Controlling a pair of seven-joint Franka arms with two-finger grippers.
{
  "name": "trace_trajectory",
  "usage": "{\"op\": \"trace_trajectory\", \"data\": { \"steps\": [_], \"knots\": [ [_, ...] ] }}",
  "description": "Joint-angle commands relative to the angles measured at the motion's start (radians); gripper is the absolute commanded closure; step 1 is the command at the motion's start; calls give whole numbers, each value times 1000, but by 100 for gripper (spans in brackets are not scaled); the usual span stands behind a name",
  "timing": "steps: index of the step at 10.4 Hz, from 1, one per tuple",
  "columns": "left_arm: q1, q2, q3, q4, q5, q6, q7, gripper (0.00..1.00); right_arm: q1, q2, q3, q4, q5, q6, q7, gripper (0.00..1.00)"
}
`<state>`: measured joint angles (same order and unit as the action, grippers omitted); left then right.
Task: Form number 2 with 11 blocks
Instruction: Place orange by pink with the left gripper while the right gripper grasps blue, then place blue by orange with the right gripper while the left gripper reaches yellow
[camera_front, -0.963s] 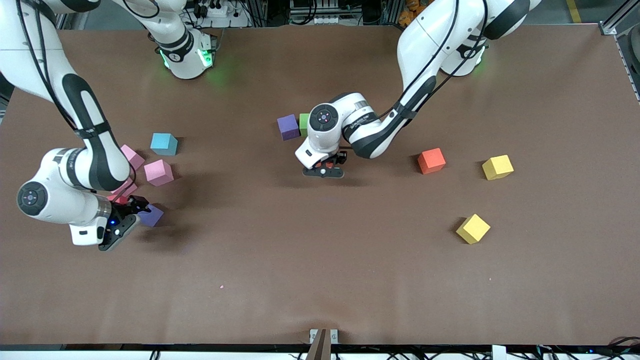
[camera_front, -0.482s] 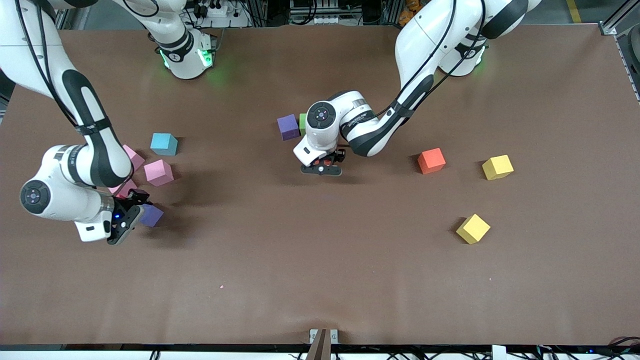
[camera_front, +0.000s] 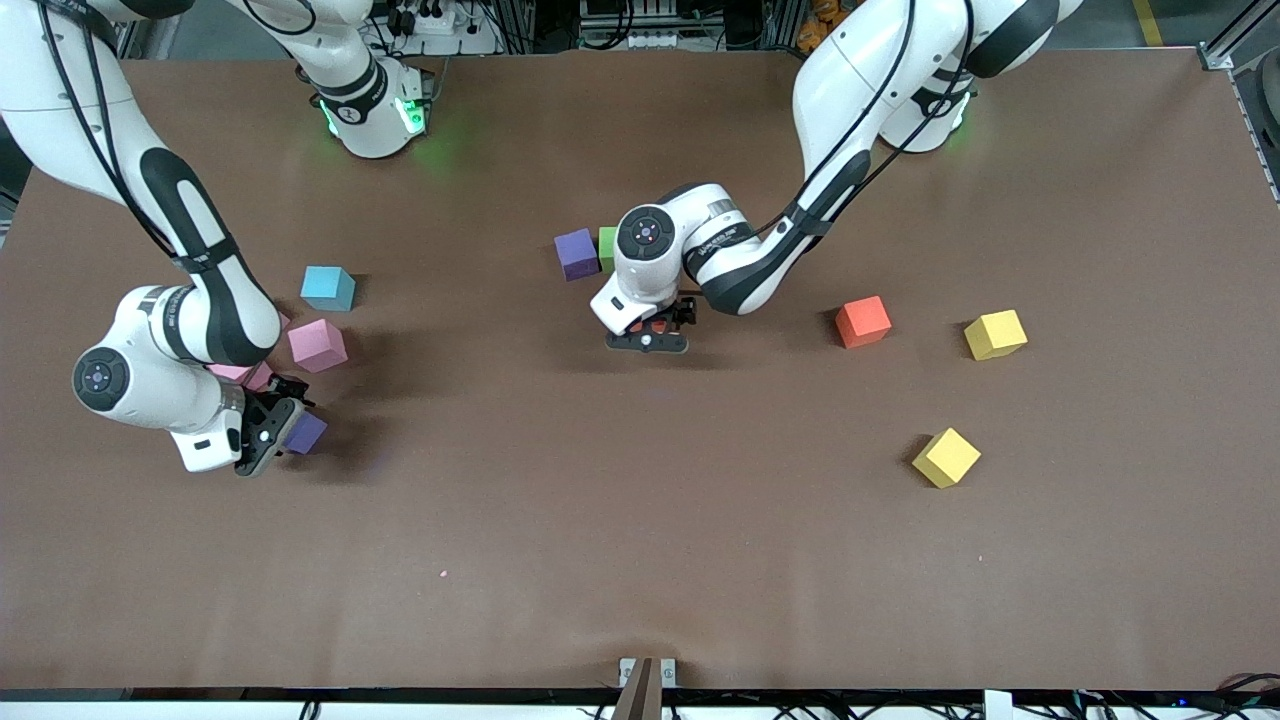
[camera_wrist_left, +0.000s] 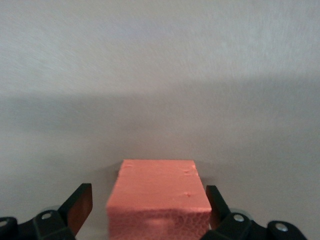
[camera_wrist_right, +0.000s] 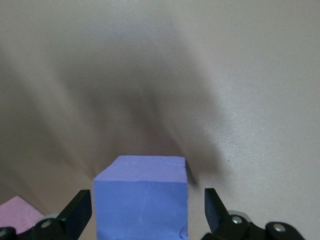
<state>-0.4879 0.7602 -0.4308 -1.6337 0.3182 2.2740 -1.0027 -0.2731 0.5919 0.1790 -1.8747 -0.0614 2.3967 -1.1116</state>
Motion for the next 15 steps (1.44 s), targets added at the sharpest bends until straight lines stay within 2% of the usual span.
{"op": "trace_trajectory", "data": {
  "steps": [1,2,4,6,8,11,15],
  "knots": [
    [55,-122,-3,-24,-1,-62,-56,0,-18,6,13,-24,3,42,-8,31],
    [101,-151,-5,-24,-36,-62,-62,0,-12,-9,13,-23,3,32,-2,55],
    [207,-177,-5,-20,-73,-137,-102,0,-2,-50,28,-24,3,15,-20,78],
    [360,-190,-6,-17,-74,-154,-125,0,59,-108,51,-21,3,-19,-10,79],
    [489,-187,-8,-15,-73,-154,-108,0,202,-141,48,-23,2,-19,2,77],
    [622,-179,-6,-14,-71,-154,-106,0,423,-141,50,17,-5,-5,68,77],
    [748,-177,-8,-21,-74,-156,-83,0,631,-113,51,17,-1,-4,235,77]
  ]
}}
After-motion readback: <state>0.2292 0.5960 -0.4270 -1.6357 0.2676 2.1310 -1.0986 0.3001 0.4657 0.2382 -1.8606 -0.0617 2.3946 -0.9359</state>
